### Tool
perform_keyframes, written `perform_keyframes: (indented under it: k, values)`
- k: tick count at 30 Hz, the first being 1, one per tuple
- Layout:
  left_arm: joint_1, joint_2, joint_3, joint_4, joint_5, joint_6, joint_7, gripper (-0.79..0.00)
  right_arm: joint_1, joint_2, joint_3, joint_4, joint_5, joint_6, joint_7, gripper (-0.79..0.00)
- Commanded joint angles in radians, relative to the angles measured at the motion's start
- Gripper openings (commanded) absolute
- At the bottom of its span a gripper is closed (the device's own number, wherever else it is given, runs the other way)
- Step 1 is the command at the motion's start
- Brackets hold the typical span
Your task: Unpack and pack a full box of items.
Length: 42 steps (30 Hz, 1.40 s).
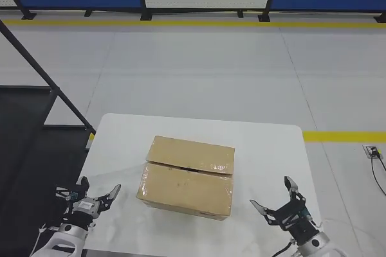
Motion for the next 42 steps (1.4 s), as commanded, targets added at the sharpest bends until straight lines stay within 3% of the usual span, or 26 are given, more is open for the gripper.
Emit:
perform_keyframes:
  k: [1,4,8,11,14,17,26,27,30,35,42]
  values:
    - [0.0,0.0,0.0,0.0,0.0,0.0,0.0,0.0,0.0,0.0,0.0,0.0,0.0,0.0,0.0,0.0]
    - [-0.005,-0.002,0.008,-0.006,-0.045,-0.021,0.0,0.0,0.001,-0.001,-0.006,-0.002,0.021,-0.011,-0.011,0.0]
    - [-0.063,-0.004,0.004,-0.007,-0.149,-0.025,-0.033,0.0,0.056,0.003,-0.006,0.045,0.241,-0.192,0.055,0.0]
    - [-0.097,-0.005,-0.005,-0.003,-0.233,-0.037,-0.058,0.0,0.129,0.004,-0.024,0.105,0.5,-0.299,0.193,0.0]
    - [-0.116,-0.006,-0.011,0.009,-0.329,-0.061,-0.087,0.0,0.215,0.003,-0.056,0.195,0.876,-0.321,0.366,0.0]
    - [-0.127,-0.003,-0.024,0.021,-0.424,-0.093,-0.167,0.0,0.315,0.009,-0.076,0.288,1.246,-0.275,0.595,0.0]
    - [-0.127,-0.003,-0.024,0.021,-0.424,-0.093,-0.167,0.0,0.315,0.009,-0.076,0.288,1.246,-0.275,0.595,0.0]
    - [-0.127,-0.003,-0.024,0.021,-0.424,-0.093,-0.167,0.0,0.305,0.004,-0.097,0.28,1.333,-0.265,0.577,0.0]
    - [-0.134,-0.005,-0.019,0.022,-0.462,-0.088,-0.171,0.0,0.34,0.001,-0.126,0.308,1.433,-0.181,0.6,0.0]
    - [-0.151,-0.005,-0.024,0.02,-0.5,-0.07,-0.173,0.0,0.415,-0.006,-0.166,0.359,1.474,-0.045,0.592,0.0]
    - [-0.154,-0.006,-0.034,0.033,-0.548,-0.063,-0.179,0.0,0.456,-0.009,-0.185,0.397,1.475,0.021,0.58,0.0]
